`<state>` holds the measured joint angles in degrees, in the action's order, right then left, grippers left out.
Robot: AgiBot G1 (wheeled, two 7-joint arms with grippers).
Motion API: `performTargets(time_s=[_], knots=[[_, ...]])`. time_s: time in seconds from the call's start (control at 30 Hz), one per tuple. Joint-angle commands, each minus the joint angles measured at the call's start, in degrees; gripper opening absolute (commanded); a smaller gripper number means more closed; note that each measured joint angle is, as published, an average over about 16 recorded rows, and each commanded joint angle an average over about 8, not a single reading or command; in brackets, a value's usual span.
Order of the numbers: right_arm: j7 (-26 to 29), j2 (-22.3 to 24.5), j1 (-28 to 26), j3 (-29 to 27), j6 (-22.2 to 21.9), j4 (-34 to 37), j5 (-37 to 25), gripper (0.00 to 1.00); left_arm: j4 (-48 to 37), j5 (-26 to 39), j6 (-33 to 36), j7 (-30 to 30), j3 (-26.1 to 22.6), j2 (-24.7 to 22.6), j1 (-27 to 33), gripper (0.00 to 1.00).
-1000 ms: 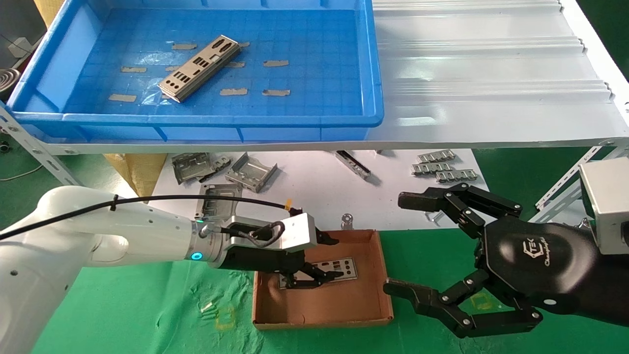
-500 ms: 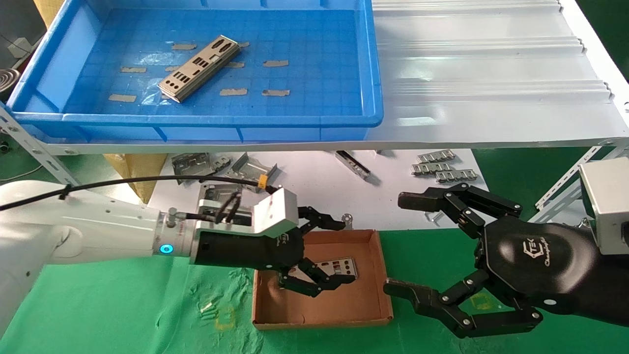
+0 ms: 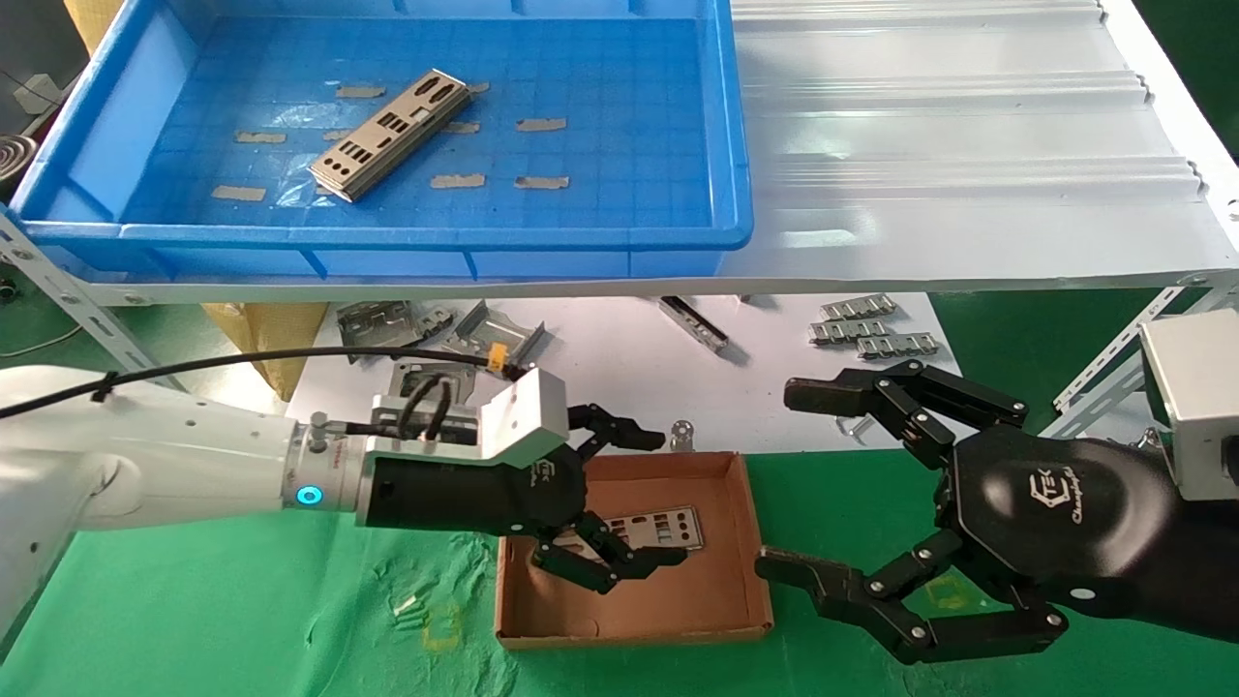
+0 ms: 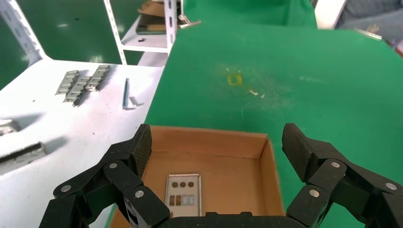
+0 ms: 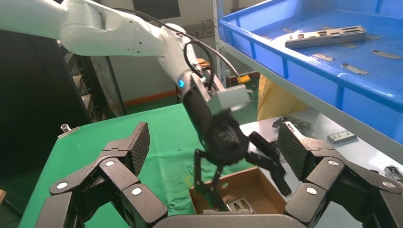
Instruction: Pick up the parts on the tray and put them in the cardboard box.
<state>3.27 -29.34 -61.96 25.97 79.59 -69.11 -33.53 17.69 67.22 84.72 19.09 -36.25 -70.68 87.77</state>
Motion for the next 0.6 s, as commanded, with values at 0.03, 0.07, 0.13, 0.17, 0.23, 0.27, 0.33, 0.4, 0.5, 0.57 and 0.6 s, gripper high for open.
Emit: performTargets(time_s=[0.03,0.07,0.13,0.17,0.23,0.27,0.33,0.4,0.5,0.57,0.6], knots=[[0.0,0.0,0.0,0.0,0.0,0.0,0.0,1.0,1.1,-0.5,0.0,-0.6,0.4,0.7,-0.5,1.0],[0.0,0.0,0.0,0.0,0.0,0.0,0.0,1.0,2.1,-0.9,0.0,-1.1,0.7,1.3,-1.0,1.0],[0.0,0.0,0.0,0.0,0.0,0.0,0.0,1.0,4.1,-1.8,0.1,-2.2,1.5,2.6,-1.9,1.0],[0.0,0.0,0.0,0.0,0.0,0.0,0.0,1.0,5.1,-2.3,0.1,-2.7,1.8,3.2,-2.4,1.0],[0.0,0.0,0.0,0.0,0.0,0.0,0.0,1.0,7.0,-3.2,0.1,-3.7,2.5,4.5,-3.3,1.0],[0.0,0.0,0.0,0.0,0.0,0.0,0.0,1.0,8.0,-3.6,0.1,-4.3,2.9,5.1,-3.7,1.0],[0.0,0.0,0.0,0.0,0.0,0.0,0.0,1.0,10.0,-4.5,0.2,-5.3,3.6,6.4,-4.7,1.0],[0.0,0.0,0.0,0.0,0.0,0.0,0.0,1.0,12.0,-5.5,0.2,-6.4,4.4,7.7,-5.6,1.0],[0.0,0.0,0.0,0.0,0.0,0.0,0.0,1.0,15.0,-6.8,0.3,-8.0,5.4,9.6,-7.0,1.0],[0.0,0.0,0.0,0.0,0.0,0.0,0.0,1.0,17.0,-7.7,0.3,-9.1,6.1,10.8,-8.0,1.0],[0.0,0.0,0.0,0.0,0.0,0.0,0.0,1.0,18.0,-8.2,0.3,-9.6,6.5,11.5,-8.4,1.0]])
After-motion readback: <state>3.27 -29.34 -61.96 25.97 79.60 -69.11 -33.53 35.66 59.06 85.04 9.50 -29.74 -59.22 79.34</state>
